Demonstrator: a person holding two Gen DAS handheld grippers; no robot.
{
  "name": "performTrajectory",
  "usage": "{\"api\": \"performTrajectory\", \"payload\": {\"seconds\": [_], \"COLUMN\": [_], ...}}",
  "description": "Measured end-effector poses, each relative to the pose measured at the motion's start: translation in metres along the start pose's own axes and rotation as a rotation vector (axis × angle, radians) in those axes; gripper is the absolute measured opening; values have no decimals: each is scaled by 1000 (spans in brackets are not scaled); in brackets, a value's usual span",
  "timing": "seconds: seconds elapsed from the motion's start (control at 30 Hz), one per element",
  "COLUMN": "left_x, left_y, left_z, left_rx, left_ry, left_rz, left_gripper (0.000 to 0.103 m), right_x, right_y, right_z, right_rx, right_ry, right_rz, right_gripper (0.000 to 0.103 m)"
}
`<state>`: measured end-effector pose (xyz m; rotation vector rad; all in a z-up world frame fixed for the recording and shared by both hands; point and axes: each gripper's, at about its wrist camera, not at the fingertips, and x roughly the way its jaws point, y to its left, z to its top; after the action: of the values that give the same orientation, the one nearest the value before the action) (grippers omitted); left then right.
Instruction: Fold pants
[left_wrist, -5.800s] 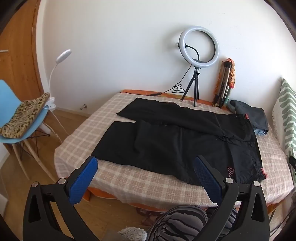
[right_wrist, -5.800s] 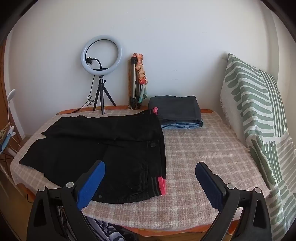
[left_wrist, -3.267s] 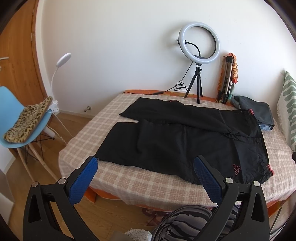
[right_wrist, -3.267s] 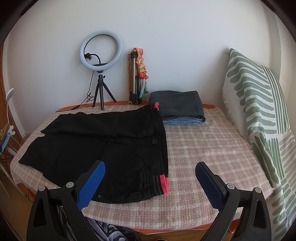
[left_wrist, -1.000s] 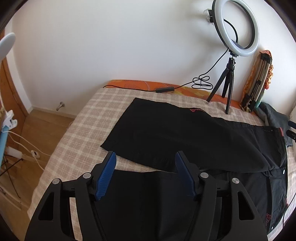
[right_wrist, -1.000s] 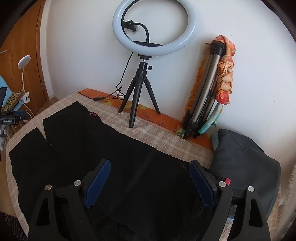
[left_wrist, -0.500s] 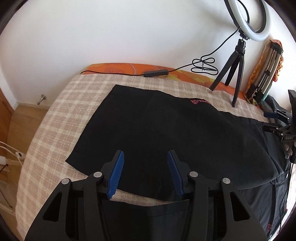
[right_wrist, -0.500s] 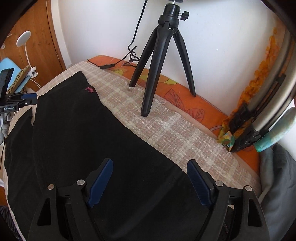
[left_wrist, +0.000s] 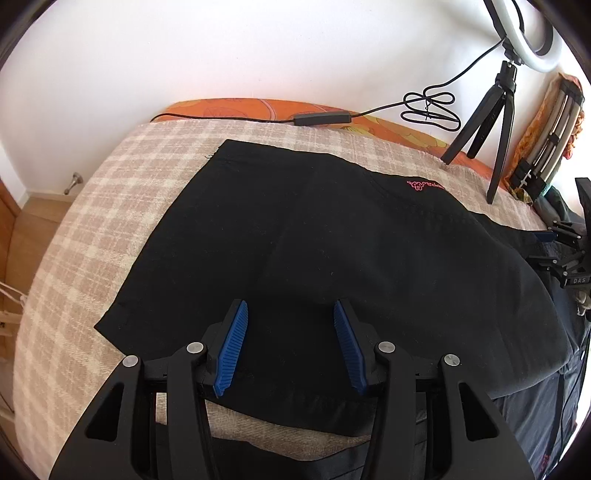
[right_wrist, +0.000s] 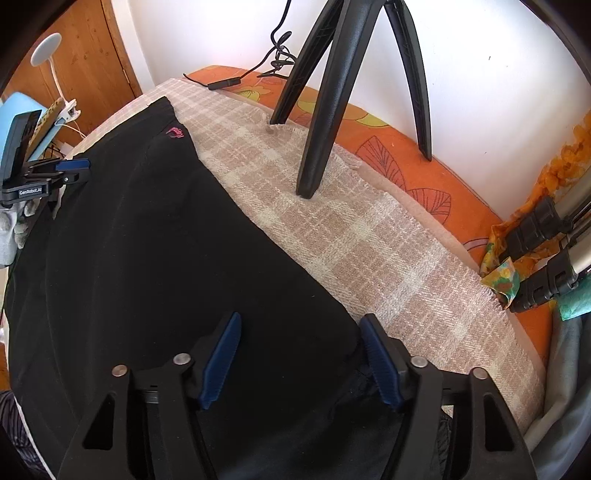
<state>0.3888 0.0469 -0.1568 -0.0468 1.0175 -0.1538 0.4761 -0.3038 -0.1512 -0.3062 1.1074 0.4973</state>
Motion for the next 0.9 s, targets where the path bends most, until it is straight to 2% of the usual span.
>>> {"api": "performTrajectory", "payload": {"seconds": [0.13,0.2,0.37,0.43,0.57,0.7,0.9], "left_x": [2,3,-3,-10,-27,-41,-56], "left_y": [-3,-5,6,13,24,29,16], "left_z": [1,2,8,11,14,18,24], "left_rx": [15,24,-49,-81,-175,-254,-336], "left_ry": [-1,1,24,19,0,-21,-32], "left_rz": [19,27,-10,-32,-81,-124,-213], "left_gripper": [47,48,57,57,65,65,65], "right_x": [-10,-16,-65,-89,-123,-129,-116], "right_y": [16,29,53,68,116,167,216], "right_z": [-6,-7,-16,-25,-50,-78,-112], "right_rx": [-16,-48,-19,-22,-95,-171,-228], "right_ry": [-4,-9,-164,-225,-312,-330,-298], "right_rz": [-36,-91,-138,-131,-165,-167,-115], "right_gripper": [14,10,6,5,5,5,5]}}
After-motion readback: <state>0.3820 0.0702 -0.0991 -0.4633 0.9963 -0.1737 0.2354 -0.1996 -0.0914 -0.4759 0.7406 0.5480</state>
